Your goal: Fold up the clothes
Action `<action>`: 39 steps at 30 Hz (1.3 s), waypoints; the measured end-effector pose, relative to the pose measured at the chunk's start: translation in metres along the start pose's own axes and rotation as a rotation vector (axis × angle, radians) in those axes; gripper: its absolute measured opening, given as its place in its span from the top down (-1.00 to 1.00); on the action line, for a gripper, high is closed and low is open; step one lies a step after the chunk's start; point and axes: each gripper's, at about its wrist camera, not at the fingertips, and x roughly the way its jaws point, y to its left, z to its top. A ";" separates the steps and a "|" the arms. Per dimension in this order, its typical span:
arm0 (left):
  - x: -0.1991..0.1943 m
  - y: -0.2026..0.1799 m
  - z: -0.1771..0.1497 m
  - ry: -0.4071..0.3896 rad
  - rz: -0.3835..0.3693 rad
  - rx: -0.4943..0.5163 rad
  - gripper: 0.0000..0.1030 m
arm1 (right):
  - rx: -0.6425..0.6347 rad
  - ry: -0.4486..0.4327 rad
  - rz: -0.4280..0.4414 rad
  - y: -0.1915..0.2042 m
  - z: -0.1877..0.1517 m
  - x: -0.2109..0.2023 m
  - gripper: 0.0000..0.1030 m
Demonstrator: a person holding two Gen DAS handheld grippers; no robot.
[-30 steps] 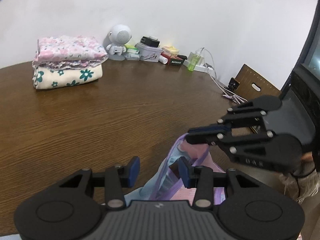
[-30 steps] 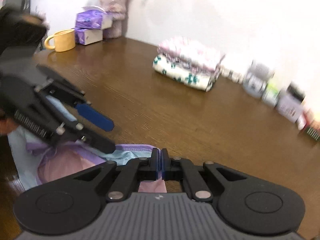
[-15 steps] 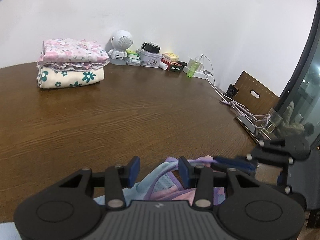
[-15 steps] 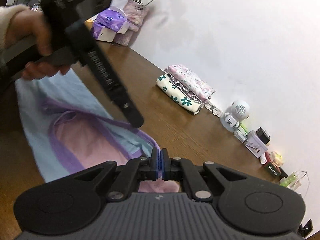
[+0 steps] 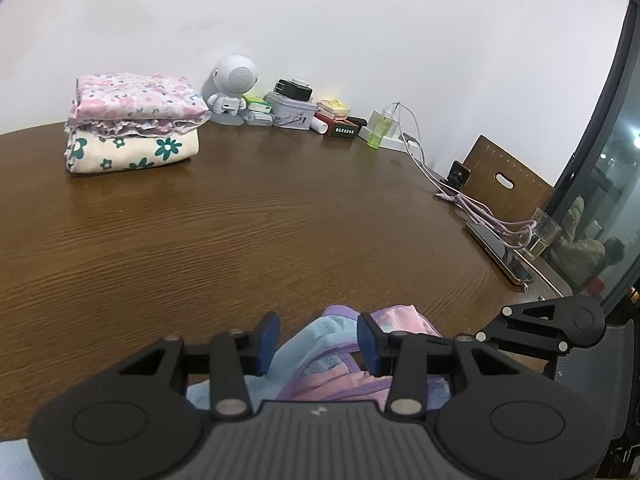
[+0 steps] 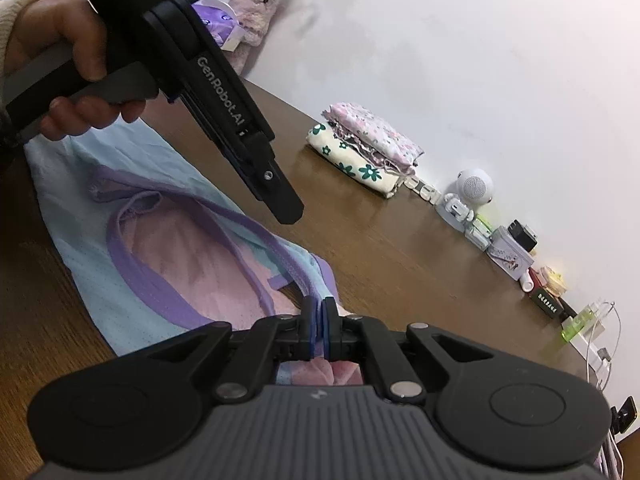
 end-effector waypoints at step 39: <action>-0.001 0.002 -0.015 0.004 -0.003 -0.010 0.22 | 0.373 0.032 -0.090 -0.009 -0.012 -0.003 0.86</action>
